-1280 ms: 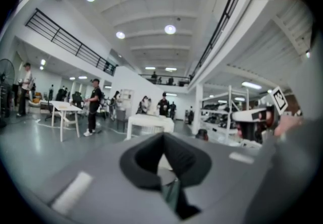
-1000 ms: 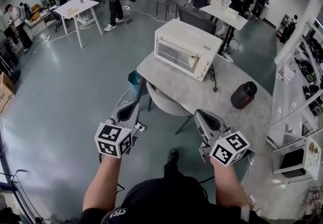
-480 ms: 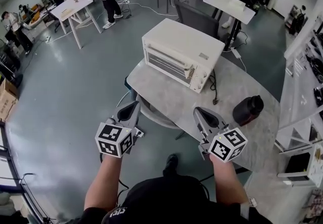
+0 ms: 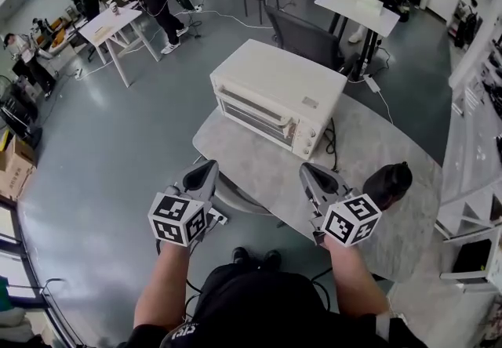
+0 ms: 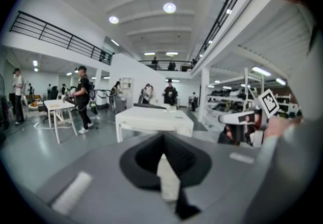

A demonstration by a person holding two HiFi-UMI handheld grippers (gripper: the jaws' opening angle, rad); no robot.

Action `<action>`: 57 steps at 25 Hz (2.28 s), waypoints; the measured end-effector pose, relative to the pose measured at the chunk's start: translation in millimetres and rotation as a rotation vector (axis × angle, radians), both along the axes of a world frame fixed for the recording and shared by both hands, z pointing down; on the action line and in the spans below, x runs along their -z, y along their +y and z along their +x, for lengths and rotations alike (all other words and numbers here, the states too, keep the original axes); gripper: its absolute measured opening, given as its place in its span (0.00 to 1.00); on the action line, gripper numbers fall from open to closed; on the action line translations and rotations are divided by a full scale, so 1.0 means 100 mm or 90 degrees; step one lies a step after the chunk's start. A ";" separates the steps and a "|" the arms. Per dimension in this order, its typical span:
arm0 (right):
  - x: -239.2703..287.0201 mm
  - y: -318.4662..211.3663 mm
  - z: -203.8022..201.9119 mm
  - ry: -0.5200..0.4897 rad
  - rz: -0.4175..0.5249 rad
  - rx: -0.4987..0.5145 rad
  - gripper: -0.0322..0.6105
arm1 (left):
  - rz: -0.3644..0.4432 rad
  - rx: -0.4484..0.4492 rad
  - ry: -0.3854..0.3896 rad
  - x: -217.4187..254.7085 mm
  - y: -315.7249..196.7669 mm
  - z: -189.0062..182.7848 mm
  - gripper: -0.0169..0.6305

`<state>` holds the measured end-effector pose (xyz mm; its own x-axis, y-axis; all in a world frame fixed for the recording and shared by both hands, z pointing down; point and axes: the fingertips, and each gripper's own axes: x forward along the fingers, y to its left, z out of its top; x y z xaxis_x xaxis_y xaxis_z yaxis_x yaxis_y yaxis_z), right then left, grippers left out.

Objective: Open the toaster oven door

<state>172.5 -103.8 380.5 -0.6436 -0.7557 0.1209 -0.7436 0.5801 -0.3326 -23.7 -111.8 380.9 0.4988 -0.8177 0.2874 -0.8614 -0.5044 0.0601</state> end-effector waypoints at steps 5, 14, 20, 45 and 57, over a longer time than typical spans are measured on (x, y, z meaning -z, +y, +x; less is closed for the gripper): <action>-0.10 -0.16 -0.04 0.004 -0.027 -0.010 0.04 | -0.001 -0.001 0.022 -0.02 -0.21 -0.05 0.04; 0.00 -0.63 -0.20 0.059 -0.014 -0.076 0.04 | 0.004 -0.028 0.047 0.02 -0.79 -0.18 0.04; -0.11 -0.93 -0.35 0.084 -0.043 -0.141 0.04 | -0.001 -0.060 0.064 -0.08 -1.04 -0.33 0.04; -0.82 -1.57 -0.15 0.040 -0.191 -0.217 0.29 | -0.072 -0.082 0.023 -0.60 -1.91 -0.24 0.24; -0.98 -1.74 -0.15 0.018 -0.250 -0.232 0.25 | -0.085 -0.075 0.030 -0.74 -2.06 -0.15 0.25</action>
<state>157.8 -278.0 478.8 -0.3404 -0.8238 0.4532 -0.8855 0.1188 -0.4492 -38.8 -318.2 455.3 0.6039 -0.7094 0.3634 -0.7918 -0.5859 0.1722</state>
